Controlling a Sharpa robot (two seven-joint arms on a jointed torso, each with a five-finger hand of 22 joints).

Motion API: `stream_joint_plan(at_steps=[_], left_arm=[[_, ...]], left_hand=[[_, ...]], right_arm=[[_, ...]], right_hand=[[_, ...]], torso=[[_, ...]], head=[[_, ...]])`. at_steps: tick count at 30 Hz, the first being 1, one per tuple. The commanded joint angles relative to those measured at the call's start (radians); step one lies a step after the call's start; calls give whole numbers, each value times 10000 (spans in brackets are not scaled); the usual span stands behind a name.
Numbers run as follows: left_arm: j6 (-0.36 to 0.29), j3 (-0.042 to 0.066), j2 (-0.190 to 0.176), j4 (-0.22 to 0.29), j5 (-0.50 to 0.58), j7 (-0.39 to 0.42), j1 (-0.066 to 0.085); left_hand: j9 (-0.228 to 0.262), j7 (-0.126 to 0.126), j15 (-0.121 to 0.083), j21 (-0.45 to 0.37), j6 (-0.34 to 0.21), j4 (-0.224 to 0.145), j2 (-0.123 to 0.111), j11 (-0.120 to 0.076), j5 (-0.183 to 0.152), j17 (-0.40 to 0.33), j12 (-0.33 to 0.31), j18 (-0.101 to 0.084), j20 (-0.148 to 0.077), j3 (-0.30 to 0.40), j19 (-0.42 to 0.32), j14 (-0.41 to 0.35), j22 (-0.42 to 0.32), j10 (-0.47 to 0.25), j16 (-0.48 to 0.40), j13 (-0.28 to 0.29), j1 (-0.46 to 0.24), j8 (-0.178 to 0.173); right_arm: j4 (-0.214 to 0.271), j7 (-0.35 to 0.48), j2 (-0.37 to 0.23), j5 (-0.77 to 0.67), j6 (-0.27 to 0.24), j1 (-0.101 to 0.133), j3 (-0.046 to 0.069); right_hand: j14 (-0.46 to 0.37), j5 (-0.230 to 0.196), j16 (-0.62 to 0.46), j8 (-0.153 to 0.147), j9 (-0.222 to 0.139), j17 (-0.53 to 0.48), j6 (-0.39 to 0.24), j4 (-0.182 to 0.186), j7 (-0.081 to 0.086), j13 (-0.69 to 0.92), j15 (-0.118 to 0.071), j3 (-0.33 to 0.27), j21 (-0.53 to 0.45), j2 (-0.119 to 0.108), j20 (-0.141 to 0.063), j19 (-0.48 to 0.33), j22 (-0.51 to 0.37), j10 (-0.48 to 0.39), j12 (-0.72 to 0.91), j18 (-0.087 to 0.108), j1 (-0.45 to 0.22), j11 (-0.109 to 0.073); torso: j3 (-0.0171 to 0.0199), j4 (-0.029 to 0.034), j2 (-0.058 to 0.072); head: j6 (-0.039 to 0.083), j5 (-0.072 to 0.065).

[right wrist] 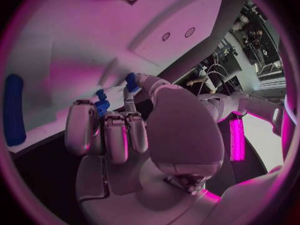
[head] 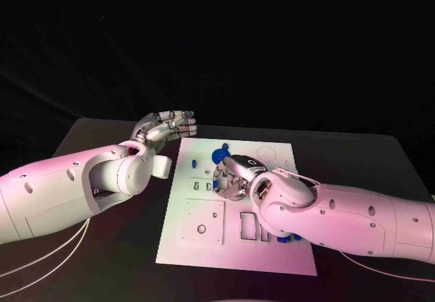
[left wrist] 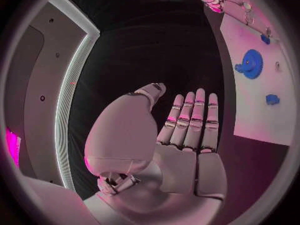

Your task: Assemble the parts on the task board

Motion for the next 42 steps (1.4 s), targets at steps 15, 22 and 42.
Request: stream_joint_plan(at_steps=[15, 22, 42], left_arm=[[267, 5, -39, 49, 14, -39, 4], [270, 5, -45, 49, 14, -41, 4], [287, 5, -51, 31, 10, -62, 3]], left_hand=[[16, 442, 16, -55, -62, -4, -13, 52, -50, 17, -68, -4, -15, 52, -62, -63, -15, -7, -72, 11, -108, -37], [17, 445, 20, -60, -65, -3, -21, 55, -61, 19, -75, -7, -14, 54, -73, -75, -17, -10, -80, 10, -132, -38], [18, 446, 22, -62, -67, -5, -25, 57, -68, 22, -81, -8, -13, 59, -81, -82, -18, -12, -86, 9, -148, -39]], right_arm=[[-114, 51, 89, -295, 176, -70, -8], [-131, 87, 104, -296, 260, -80, -9], [-110, 274, 72, -361, -185, -92, -10]], right_hand=[[1078, -226, 62, -26, 119, 2632, 42, 11, -77, 1886, -63, 28, -130, -77, -70, -26, 158, 514, -104, -146, -178, -53], [1078, -285, 62, -97, 92, 2632, -84, -21, -29, 1802, -38, 36, -189, -146, -56, -51, 123, 452, -187, -136, -207, -17], [1078, -1865, 62, -587, -179, 2632, -1074, 558, 305, 1451, 246, -1192, -550, -436, 207, -171, -44, 145, -532, -75, -736, 299]], torso=[[-3, 4, -7], [-7, 1, -12], [-4, 0, -16]], head=[[-57, -4], [-61, 1], [-60, -10]])
